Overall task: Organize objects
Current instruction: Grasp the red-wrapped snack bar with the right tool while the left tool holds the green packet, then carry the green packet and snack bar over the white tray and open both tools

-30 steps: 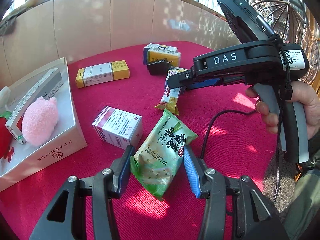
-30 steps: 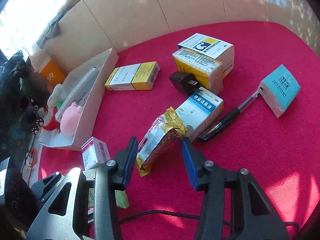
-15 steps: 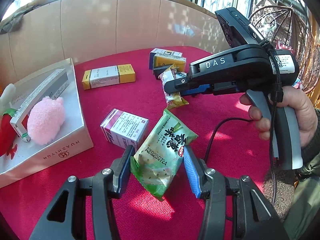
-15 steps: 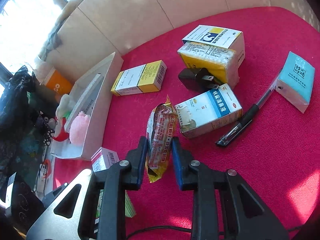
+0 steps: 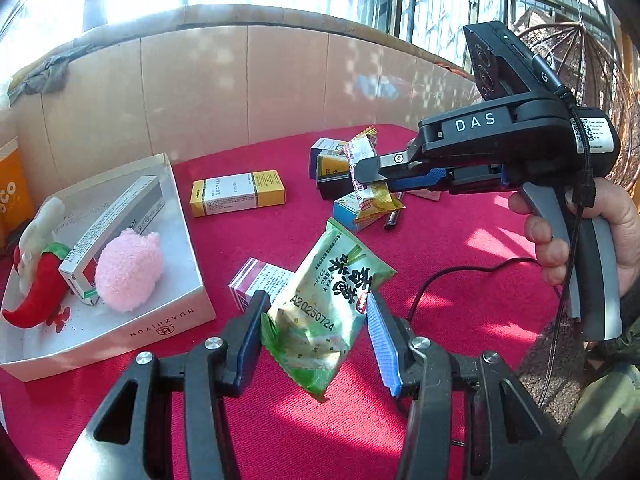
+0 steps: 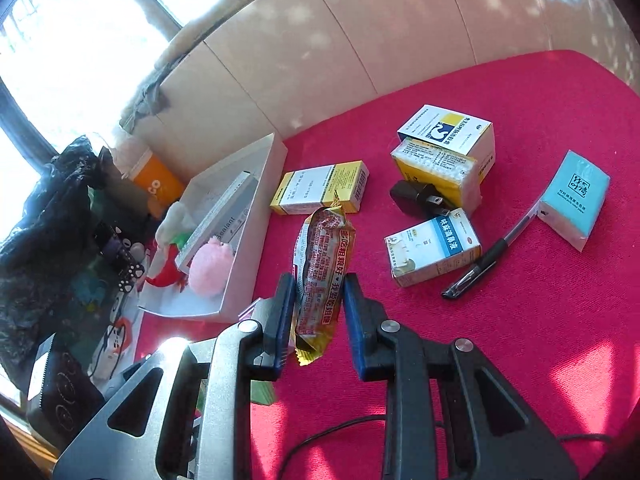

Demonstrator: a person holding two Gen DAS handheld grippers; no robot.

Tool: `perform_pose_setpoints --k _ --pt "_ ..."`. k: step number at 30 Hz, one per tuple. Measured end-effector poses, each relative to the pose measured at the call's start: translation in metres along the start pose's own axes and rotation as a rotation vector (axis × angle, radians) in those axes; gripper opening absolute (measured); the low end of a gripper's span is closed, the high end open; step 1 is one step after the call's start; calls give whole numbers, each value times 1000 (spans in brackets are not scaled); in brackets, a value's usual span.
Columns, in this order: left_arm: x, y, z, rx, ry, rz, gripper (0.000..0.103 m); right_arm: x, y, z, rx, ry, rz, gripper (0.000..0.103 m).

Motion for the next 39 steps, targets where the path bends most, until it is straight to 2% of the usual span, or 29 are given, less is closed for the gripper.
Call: perform_pose_setpoints --k 8,14,16,20,24,29,32,39 --pt "26 13 32 73 65 -85 49 9 12 31 78 13 -9 24" --pt "43 20 70 133 153 -134 49 12 27 66 171 20 -20 24" --pt "47 23 86 144 201 -146 49 11 33 81 217 22 -22 24" --pt "59 31 124 143 360 -193 49 1 44 112 289 23 -21 24" --pt "67 41 169 233 403 -220 49 -24 56 137 303 51 21 24" --pt "58 54 225 387 396 -215 49 -74 58 162 309 88 95 24" --pt "40 65 243 377 449 -178 49 -110 55 169 282 95 139 24" --pt "2 66 266 405 497 -92 50 -172 58 179 231 83 154 24"
Point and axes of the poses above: each gripper's, at about its wrist camera, not at the fingertips, and x roughly against the way its jaws point, z to its left, y to its top, the point moved 5 cm from there along -x, roughly the way its jaws point, and after that the axes turned 2 degrees about -x, right-handed, at the moved point
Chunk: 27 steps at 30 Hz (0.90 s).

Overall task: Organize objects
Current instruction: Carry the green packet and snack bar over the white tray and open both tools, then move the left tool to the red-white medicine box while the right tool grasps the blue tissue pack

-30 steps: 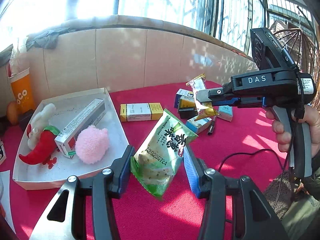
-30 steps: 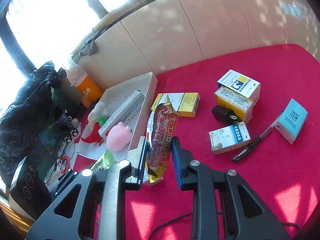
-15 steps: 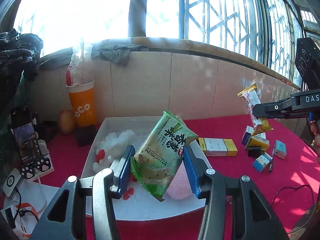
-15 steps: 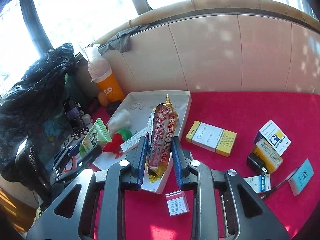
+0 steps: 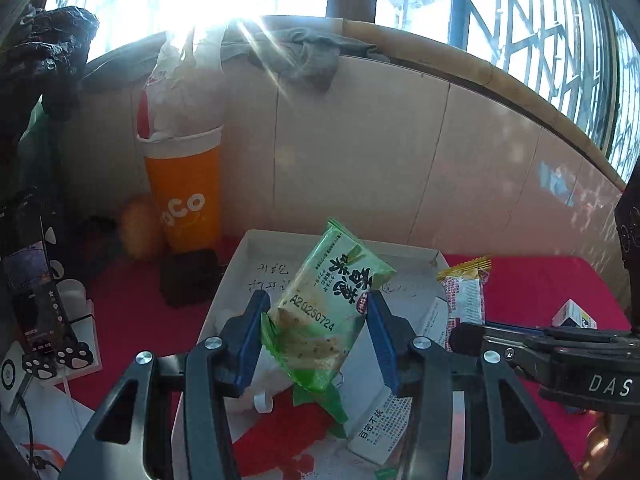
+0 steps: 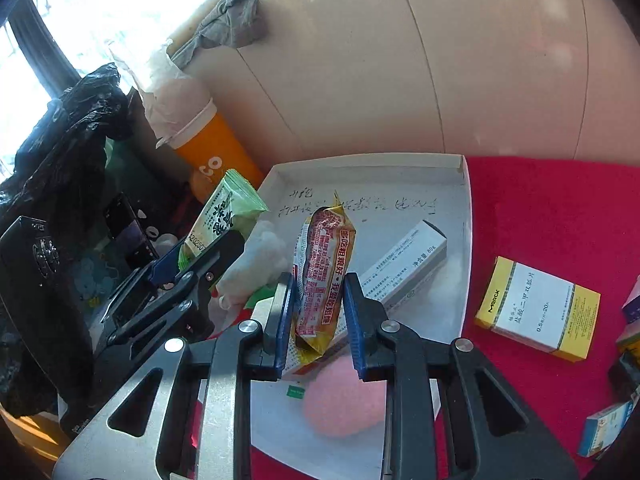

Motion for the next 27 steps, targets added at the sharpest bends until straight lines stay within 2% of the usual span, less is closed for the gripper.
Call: perform_pose_setpoints --k 3,5,6,7,9,10,15,19,24,27 --pt "-7 -6 7 32 30 19 58 -18 2 -1 -16 7 15 25" --pt "-8 -9 13 26 90 18 82 -23 1 -3 -9 -12 16 28" --pt "-7 -10 17 27 110 6 86 -23 0 -5 -3 -24 9 37" --pt "-6 -9 22 38 119 -5 87 -22 -1 -8 0 -34 3 64" --pt "-3 -10 28 66 126 -1 94 -16 0 -13 -11 -40 -28 98" --pt "-1 -10 30 75 129 -7 103 -10 0 -14 -18 -38 -51 102" --pt "15 -10 22 77 117 -35 103 26 -4 -16 -25 -6 -115 102" --pt "30 -12 7 66 76 -60 103 65 -17 -17 -8 31 -165 102" --pt "50 -22 -30 14 -19 -79 103 128 -43 -41 -35 56 -254 102" --pt "59 -36 -64 -55 -100 -66 103 165 -59 -67 -51 34 -316 102"
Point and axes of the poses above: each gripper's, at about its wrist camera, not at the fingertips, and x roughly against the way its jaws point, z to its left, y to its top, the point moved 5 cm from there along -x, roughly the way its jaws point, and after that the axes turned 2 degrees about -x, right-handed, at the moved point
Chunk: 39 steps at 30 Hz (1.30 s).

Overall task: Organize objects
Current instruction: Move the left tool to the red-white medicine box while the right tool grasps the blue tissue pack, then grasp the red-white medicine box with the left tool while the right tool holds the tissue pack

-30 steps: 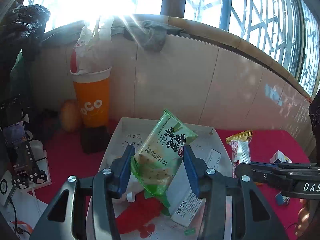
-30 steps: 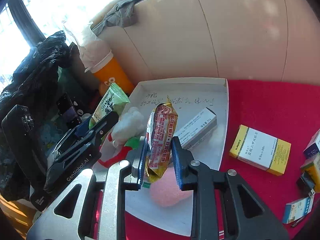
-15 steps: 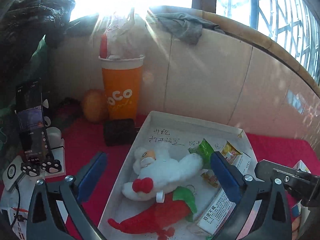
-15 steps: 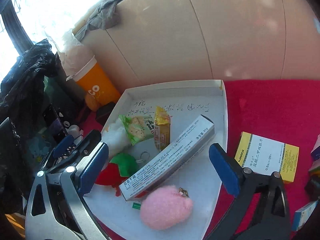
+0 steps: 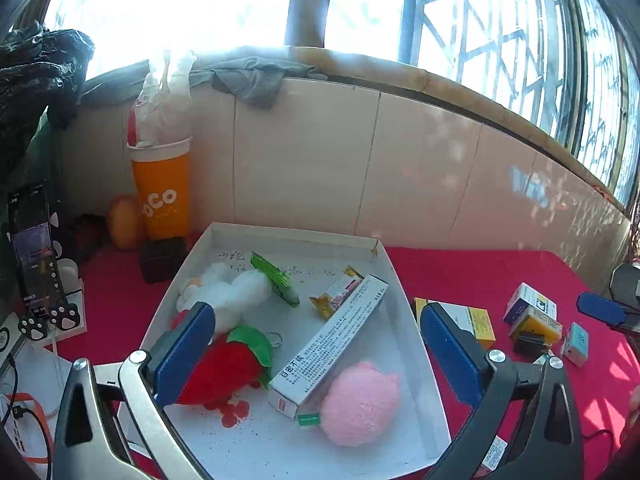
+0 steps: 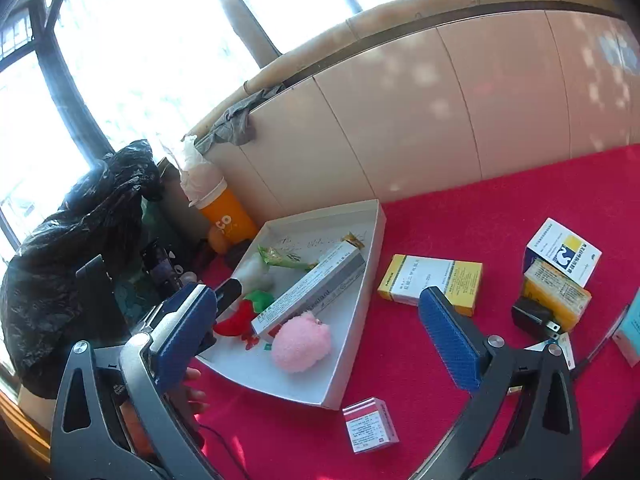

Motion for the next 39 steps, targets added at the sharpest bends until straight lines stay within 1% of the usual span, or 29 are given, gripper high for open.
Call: perform_pose_setpoints --k 3,5,7,9,11,13,15,17,20,22,24,25,26,27,28,29,31,33,36,39 --pt "2 -21 -42 -113 -86 50 103 35 -2 -34 14 -83 -56 102" --pt "3 -40 -71 -207 -147 91 103 54 -1 -65 -20 -144 -79 102" --pt "3 -61 -97 -302 -207 140 103 72 -2 -105 -90 -212 -104 102" --pt "2 -81 -119 -392 -253 184 103 87 -4 -149 -189 -300 -117 102" --pt "0 -96 -136 -478 -269 209 103 93 -7 -190 -274 -384 -103 102" --pt "-2 -106 -146 -536 -279 230 103 92 -13 -223 -328 -436 -73 102" --pt "-5 -110 -150 -547 -297 247 103 87 -17 -244 -345 -479 -49 102" --pt "-9 -110 -149 -534 -295 262 103 78 -22 -255 -347 -519 -18 102" --pt "-16 -108 -145 -500 -305 298 103 59 -21 -261 -337 -562 -1 102" --pt "-17 -108 -145 -497 -306 304 102 46 -17 -263 -327 -595 5 102" --pt "-17 -109 -146 -507 -292 300 99 32 -16 -268 -321 -665 40 102" --pt "-17 -109 -145 -510 -282 296 94 27 -18 -271 -321 -695 61 102" --pt "-17 -108 -143 -511 -269 288 85 26 -20 -271 -323 -706 66 102" --pt "-17 -107 -140 -503 -261 280 80 28 -22 -268 -306 -712 47 102" --pt "-17 -105 -138 -492 -257 277 71 30 -25 -267 -300 -709 45 101" --pt "-17 -104 -135 -479 -265 280 69 32 -28 -265 -282 -707 43 98" --pt "-17 -104 -135 -472 -274 283 69 39 -33 -263 -249 -722 41 79" --pt "-16 -104 -136 -484 -267 278 69 48 -38 -264 -245 -712 36 69" --pt "-16 -104 -135 -474 -274 272 69 57 -42 -265 -259 -678 26 61" --pt "-14 -103 -135 -468 -283 269 68 64 -46 -265 -280 -648 4 58"
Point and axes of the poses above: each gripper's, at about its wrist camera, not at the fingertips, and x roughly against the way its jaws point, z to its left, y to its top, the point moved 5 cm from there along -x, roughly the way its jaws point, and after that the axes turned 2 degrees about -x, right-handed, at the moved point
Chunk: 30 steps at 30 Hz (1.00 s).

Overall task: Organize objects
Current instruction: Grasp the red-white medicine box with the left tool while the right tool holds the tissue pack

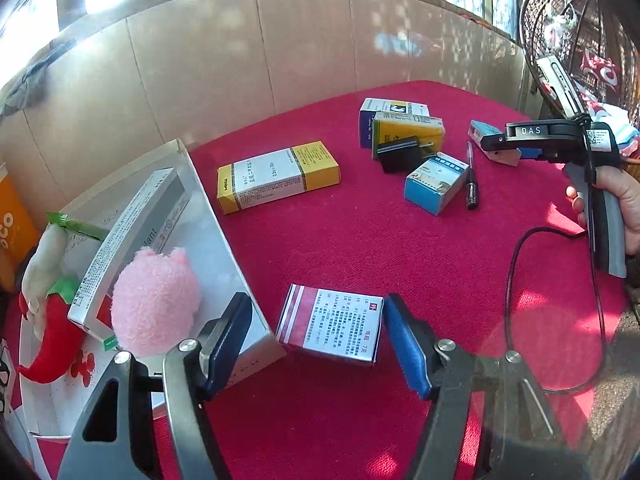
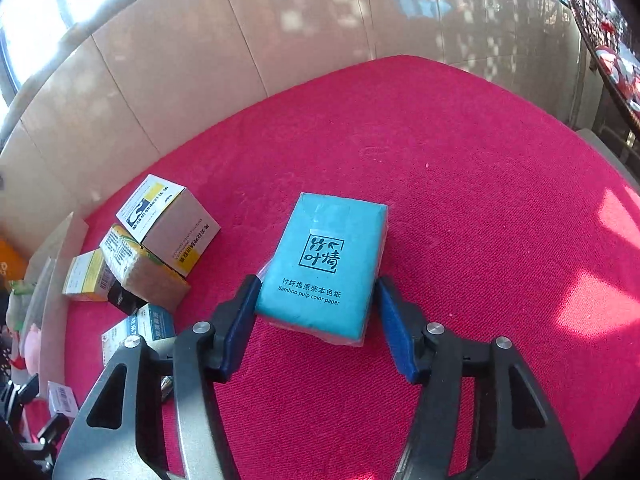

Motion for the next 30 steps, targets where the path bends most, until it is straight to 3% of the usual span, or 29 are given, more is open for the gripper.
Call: perform_pose_setpoints --k 6,10,14,20,23,30 --pt "10 -1 -3 -15 -12 -38 68 4 -5 -3 -26 36 -4 58" --pt "23 6 -15 -56 -81 -92 68 3 -6 -3 -19 42 -11 58" --pt "6 11 -19 -106 -54 -25 68 3 -9 -2 -6 39 -20 58" --pt "-12 7 -23 -141 -81 62 65 5 -10 -4 -5 54 -23 58" --pt "-9 6 -26 -148 -52 56 52 6 -11 -3 -7 60 -26 58" --pt "9 1 -42 -102 -89 -13 51 18 -9 -7 -41 90 -62 53"
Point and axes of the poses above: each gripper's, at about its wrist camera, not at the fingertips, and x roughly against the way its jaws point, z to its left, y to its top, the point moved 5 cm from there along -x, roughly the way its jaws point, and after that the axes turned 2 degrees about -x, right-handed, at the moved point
